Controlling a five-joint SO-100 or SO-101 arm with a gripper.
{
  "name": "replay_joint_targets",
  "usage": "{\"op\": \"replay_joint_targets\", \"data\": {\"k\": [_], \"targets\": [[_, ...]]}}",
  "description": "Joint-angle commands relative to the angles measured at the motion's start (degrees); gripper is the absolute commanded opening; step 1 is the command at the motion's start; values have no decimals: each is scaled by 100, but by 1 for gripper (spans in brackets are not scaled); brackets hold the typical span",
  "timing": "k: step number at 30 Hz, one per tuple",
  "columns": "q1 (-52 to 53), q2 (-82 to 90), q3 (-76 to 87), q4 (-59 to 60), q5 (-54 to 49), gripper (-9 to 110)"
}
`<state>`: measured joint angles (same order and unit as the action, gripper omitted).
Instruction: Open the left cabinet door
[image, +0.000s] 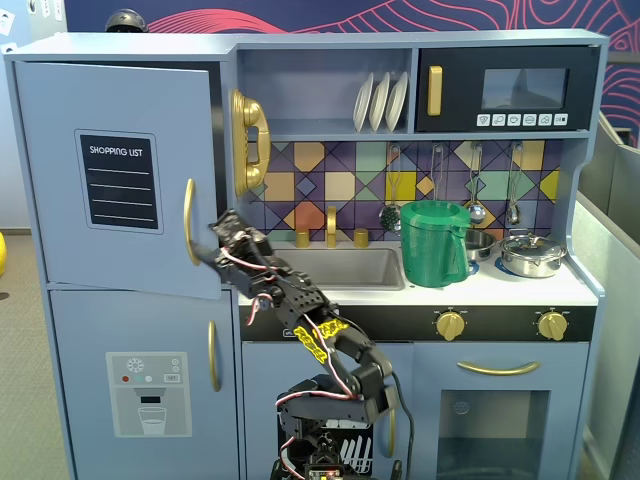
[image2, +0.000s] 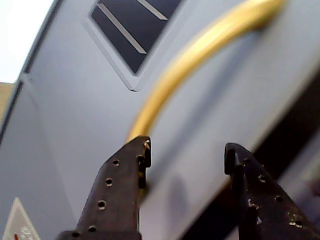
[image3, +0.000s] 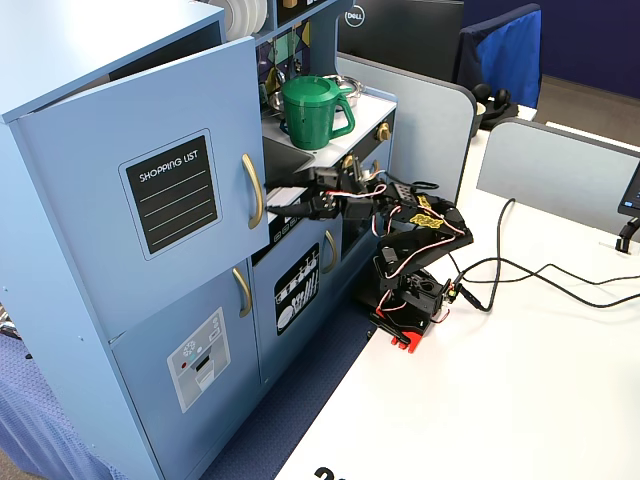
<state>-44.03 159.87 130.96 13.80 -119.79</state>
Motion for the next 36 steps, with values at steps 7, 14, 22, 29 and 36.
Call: {"op": "replay_joint_targets", "data": {"k": [7,14,22,29,36], "targets": [[853,809,-229,1028,562,10],[1670,-44,-747,1503,1389,9],[1178,-1292,-1283,466,932,9],[-97,-940,-536,-176,-185,9],[-659,-659,79,-510,-677,9]]}}
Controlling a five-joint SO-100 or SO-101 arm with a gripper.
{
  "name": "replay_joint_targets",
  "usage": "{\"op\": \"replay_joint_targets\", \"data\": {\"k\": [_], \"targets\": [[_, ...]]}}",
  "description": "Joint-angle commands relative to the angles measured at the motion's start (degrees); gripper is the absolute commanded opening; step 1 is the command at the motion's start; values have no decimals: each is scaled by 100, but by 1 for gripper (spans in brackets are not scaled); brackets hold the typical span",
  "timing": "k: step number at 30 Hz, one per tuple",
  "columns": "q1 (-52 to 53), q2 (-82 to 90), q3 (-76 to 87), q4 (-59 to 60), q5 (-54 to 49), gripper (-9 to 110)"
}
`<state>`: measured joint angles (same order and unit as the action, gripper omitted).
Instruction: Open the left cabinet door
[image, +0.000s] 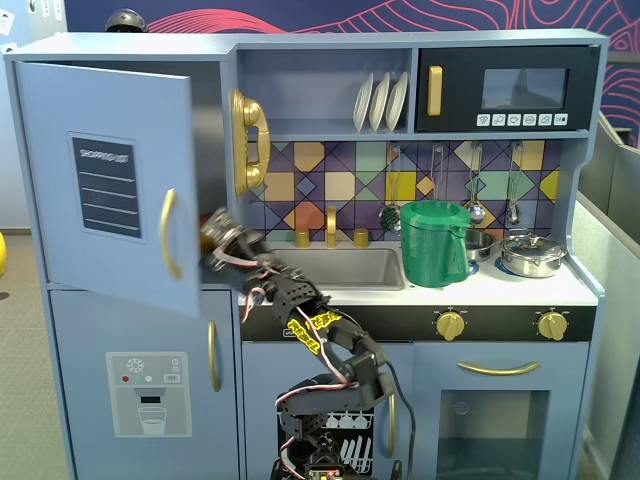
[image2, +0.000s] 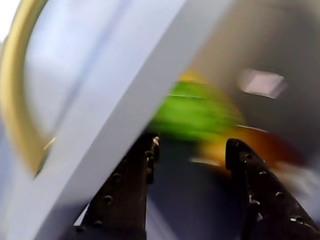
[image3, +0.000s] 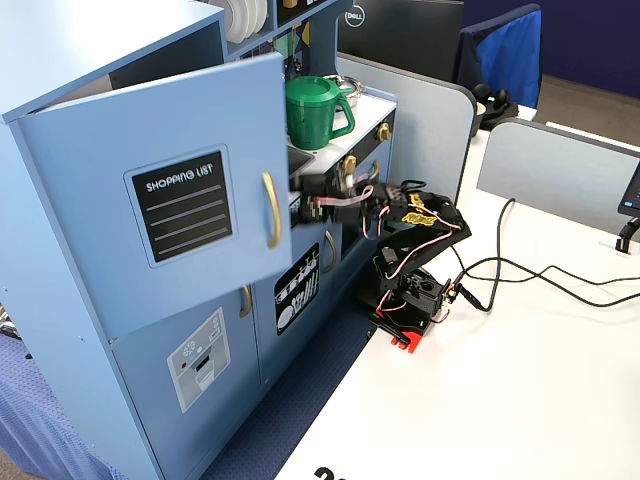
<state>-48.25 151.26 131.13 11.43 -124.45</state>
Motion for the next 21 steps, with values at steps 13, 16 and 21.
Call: {"op": "replay_joint_targets", "data": {"k": [13,16,21], "targets": [[-1925,-53,633,-1380,-1028,8],[-2373,-299,624,-1608,-1292,8],[-3208,-853,562,-2074,-1758,8]]}}
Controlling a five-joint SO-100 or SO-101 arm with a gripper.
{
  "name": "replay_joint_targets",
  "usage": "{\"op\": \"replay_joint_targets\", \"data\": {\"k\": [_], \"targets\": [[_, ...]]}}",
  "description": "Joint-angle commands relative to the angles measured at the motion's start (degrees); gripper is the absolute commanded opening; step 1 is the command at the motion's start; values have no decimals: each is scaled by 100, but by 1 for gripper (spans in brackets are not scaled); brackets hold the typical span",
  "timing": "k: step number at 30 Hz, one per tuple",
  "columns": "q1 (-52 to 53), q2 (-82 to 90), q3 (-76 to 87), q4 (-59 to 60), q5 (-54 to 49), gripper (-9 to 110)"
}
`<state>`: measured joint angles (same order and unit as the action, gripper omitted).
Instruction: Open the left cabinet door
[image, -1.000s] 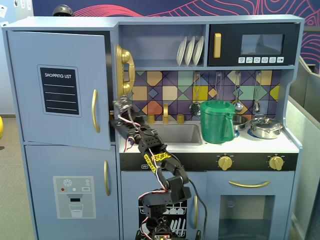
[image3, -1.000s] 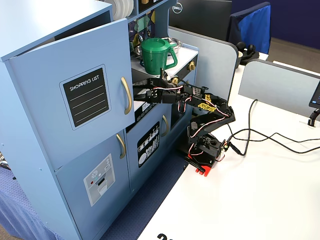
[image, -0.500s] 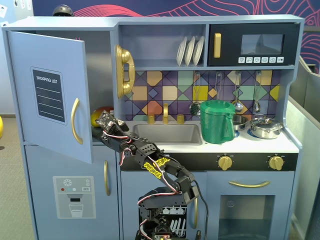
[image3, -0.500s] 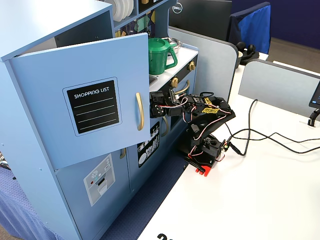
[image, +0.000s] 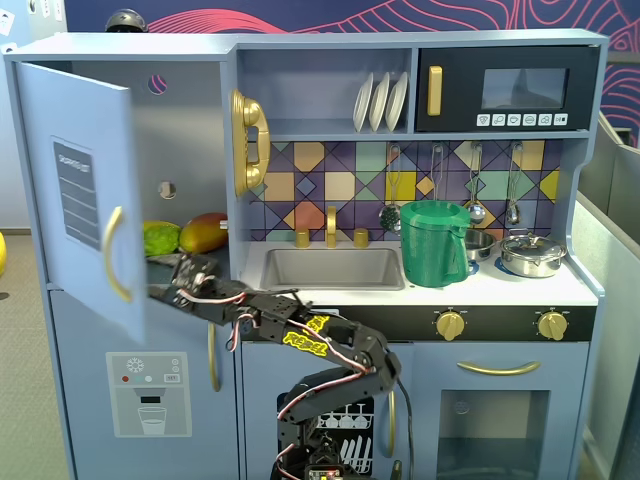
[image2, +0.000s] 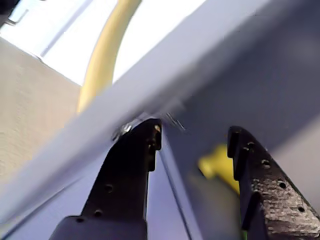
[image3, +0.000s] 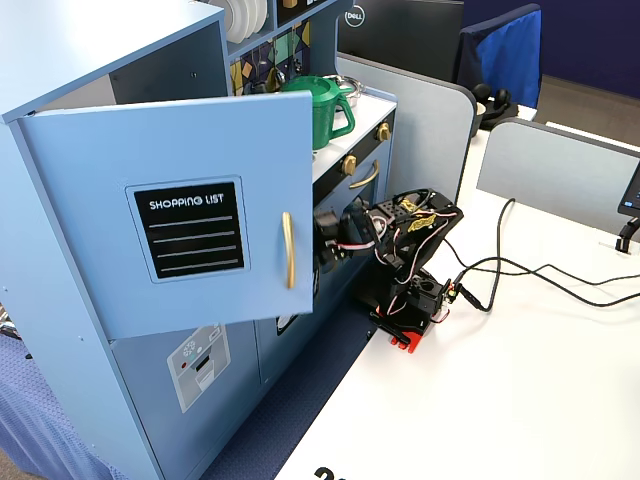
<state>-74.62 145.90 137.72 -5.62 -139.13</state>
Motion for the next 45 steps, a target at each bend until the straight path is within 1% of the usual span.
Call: {"op": "replay_joint_targets", "data": {"k": [1,3,5,7,10,12,15,17,19,21,25,28,35,45], "targets": [[-659,-404,-97,-422,-334,8],[-642,-466,-88,-466,-255,8],[-299,-404,-79,-439,-158,8],[396,-158,-105,-149,149,8],[1995,431,-35,747,817,8],[3261,888,9,1837,1433,8],[4860,1336,-97,3691,2593,8],[5827,1441,-105,4878,3015,8],[6530,1485,-105,6100,3463,8],[7014,1529,0,7260,3797,8],[7532,1696,492,8455,4676,8],[7734,1679,853,8833,5142,8],[7770,2048,1749,8771,5572,8],[7743,2900,3217,8235,5669,8]]}}
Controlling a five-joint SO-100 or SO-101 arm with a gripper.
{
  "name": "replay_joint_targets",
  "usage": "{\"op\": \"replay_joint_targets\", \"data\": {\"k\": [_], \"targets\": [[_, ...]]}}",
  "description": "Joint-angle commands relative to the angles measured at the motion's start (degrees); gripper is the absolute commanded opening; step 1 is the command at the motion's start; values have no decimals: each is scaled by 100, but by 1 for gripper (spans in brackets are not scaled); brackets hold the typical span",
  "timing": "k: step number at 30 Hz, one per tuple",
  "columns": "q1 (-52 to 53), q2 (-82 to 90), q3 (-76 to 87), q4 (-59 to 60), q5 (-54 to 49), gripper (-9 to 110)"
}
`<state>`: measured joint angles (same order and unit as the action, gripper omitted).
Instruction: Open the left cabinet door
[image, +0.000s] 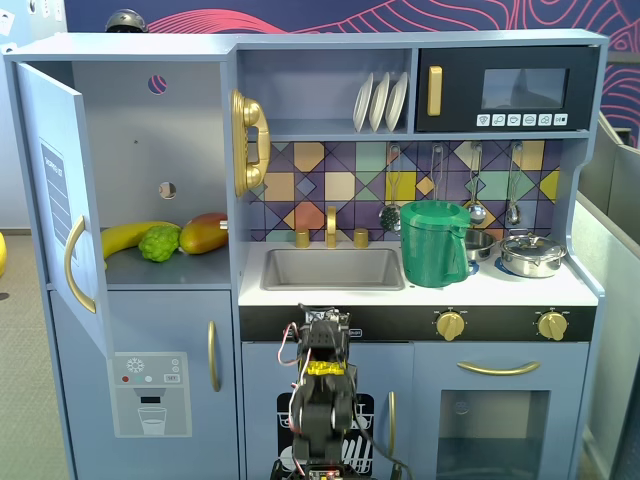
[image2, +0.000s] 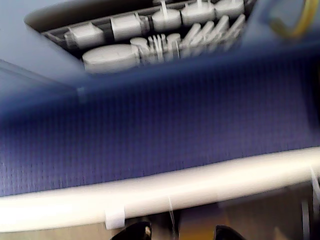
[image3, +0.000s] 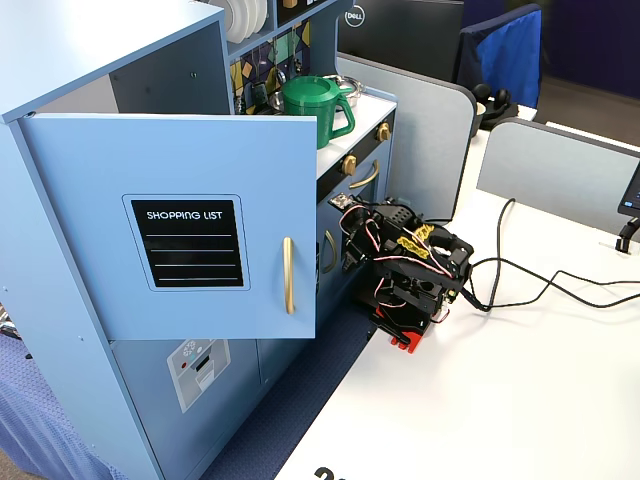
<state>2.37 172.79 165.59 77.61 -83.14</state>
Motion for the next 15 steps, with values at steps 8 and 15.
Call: {"op": "replay_joint_targets", "data": {"k": [8,15], "targets": [[-53,554,624,185,-141,8],[44,940,624,1020,-422,7]]}}
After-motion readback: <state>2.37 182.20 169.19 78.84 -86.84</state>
